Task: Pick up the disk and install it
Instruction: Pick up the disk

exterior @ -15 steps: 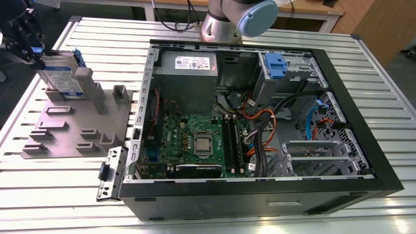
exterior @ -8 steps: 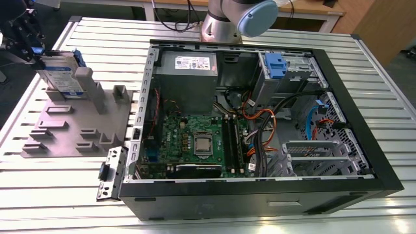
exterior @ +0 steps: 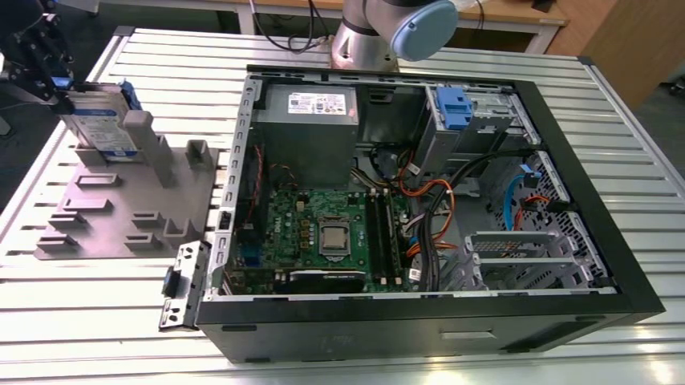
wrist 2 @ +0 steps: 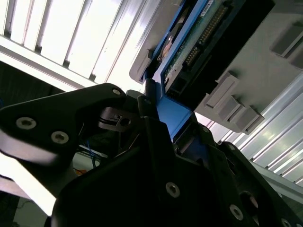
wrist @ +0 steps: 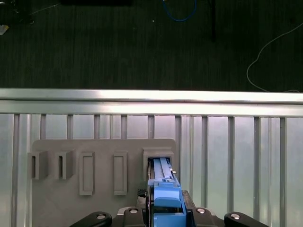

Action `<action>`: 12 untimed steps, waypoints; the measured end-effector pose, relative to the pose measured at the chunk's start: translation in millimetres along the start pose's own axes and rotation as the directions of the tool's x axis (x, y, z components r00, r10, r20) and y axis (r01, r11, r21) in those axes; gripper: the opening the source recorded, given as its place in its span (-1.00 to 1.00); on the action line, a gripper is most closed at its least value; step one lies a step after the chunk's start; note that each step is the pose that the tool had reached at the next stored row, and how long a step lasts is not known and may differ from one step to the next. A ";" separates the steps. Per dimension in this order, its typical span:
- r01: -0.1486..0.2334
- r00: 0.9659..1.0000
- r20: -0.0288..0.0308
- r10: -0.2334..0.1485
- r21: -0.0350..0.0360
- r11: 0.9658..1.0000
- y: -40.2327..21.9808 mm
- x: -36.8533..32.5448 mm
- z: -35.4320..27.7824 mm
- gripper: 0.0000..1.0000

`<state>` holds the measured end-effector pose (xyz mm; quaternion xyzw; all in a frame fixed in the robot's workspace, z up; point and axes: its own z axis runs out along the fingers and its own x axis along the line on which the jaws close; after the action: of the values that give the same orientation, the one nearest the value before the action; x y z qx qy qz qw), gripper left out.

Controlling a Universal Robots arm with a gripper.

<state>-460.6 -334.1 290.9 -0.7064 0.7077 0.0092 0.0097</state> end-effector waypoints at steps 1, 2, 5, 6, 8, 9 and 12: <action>0.000 1.000 0.000 0.000 0.000 1.000 0.0 0.0 -0.1 -0.26; 0.000 1.000 0.000 0.000 0.000 1.000 0.0 0.0 -0.3 -0.26; 0.000 1.000 0.000 0.000 0.000 1.000 0.0 0.0 -0.3 -0.26; 0.000 1.000 0.000 0.000 0.000 1.000 0.0 0.0 -0.3 -0.26; 0.000 1.000 0.000 0.000 -0.001 1.000 0.0 0.0 -0.5 -0.24; 0.000 1.000 0.000 0.000 0.000 1.000 0.0 0.0 -0.5 -0.24; 0.000 1.000 0.000 0.000 0.000 1.000 0.0 0.0 1.2 -0.11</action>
<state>-460.6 -334.1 289.6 -0.7064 0.7077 0.0093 0.0095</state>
